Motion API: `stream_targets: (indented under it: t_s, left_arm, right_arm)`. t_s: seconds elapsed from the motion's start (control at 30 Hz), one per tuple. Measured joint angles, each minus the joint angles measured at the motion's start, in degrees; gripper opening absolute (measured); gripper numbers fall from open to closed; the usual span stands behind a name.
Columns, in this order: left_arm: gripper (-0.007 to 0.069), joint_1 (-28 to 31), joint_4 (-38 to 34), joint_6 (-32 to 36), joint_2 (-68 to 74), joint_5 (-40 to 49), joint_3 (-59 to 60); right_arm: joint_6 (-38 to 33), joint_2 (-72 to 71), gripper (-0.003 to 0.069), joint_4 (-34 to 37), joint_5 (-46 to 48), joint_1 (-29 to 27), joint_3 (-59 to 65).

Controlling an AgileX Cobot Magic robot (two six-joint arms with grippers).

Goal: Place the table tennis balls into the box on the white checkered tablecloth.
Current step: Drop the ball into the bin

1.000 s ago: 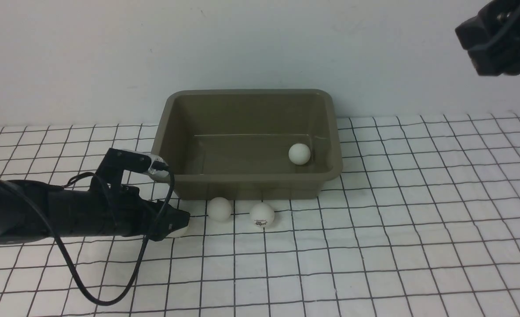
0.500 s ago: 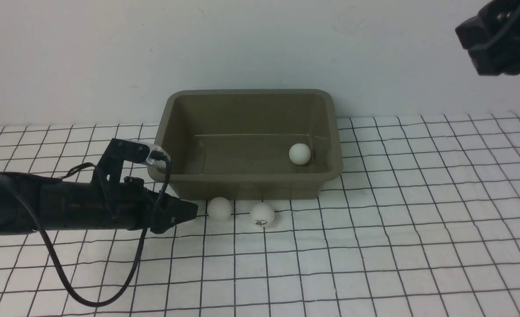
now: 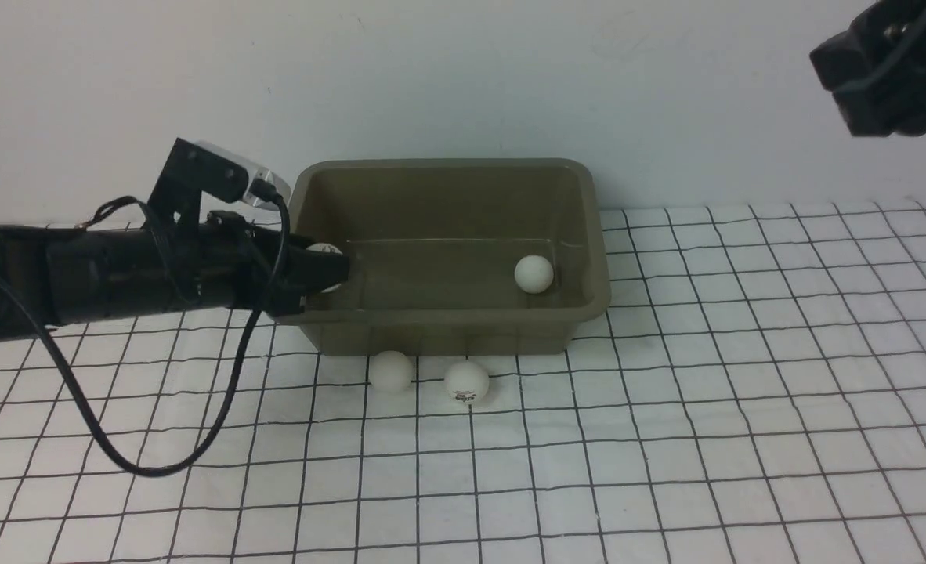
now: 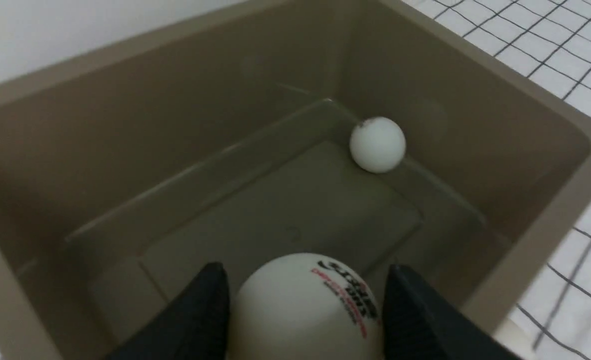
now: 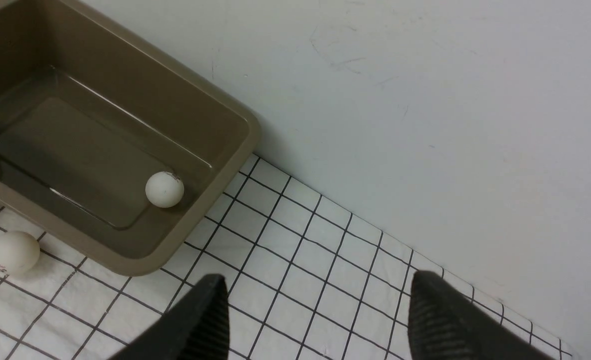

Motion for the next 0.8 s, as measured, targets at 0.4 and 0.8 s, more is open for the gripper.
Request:
stream_targets:
  t_s: [0.4,0.8]
  left_arm:
    - [0.0469,0.00,10.40,-13.96,2.03,-1.03,-11.75]
    - [0.0246,-8.05,47.96,-49.25,-23.34,5.18,-11.75]
  right_arm:
    - [0.00,0.00,0.0440,0.00,-0.05,0.00,0.00]
    - [0.00,0.00,0.0440,-0.12,0.21,0.00,0.00]
